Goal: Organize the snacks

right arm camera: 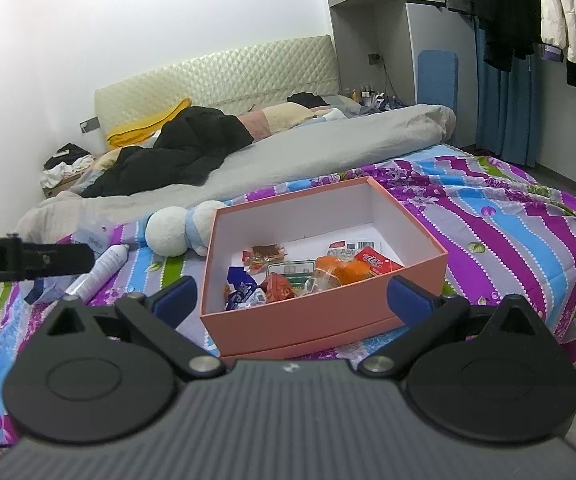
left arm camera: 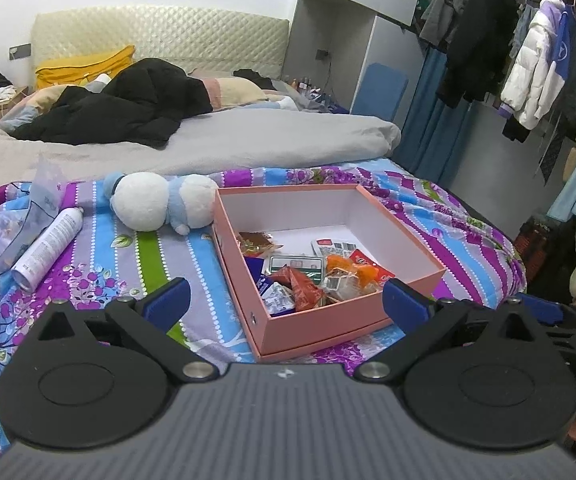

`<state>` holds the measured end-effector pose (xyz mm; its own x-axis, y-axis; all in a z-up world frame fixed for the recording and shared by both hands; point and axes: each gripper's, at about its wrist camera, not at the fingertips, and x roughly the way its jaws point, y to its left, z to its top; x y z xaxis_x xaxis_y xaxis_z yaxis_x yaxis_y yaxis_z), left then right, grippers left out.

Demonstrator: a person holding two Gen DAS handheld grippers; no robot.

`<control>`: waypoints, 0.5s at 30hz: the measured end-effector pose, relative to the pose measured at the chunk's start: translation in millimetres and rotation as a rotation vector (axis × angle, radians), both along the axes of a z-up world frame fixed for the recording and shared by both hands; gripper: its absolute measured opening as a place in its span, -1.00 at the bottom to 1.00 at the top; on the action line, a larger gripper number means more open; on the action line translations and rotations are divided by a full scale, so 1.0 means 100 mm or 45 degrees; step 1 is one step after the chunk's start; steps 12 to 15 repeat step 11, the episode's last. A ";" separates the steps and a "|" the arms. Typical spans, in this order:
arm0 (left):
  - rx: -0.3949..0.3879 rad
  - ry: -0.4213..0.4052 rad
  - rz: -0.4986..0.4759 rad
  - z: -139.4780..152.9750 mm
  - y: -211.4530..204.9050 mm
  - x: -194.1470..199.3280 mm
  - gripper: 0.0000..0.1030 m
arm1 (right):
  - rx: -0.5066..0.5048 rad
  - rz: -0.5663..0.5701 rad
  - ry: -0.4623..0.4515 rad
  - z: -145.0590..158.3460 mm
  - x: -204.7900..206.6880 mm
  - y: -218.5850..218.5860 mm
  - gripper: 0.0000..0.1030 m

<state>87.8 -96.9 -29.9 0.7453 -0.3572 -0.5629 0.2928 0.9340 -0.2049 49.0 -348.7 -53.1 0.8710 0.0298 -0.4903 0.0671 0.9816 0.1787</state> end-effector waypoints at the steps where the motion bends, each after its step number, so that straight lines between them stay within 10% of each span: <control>1: -0.001 0.000 -0.001 0.00 0.00 0.00 1.00 | -0.001 0.001 0.002 -0.01 0.01 0.00 1.00; 15: -0.002 0.003 0.007 0.00 0.01 0.00 1.00 | -0.009 0.003 0.002 -0.02 0.01 0.01 1.00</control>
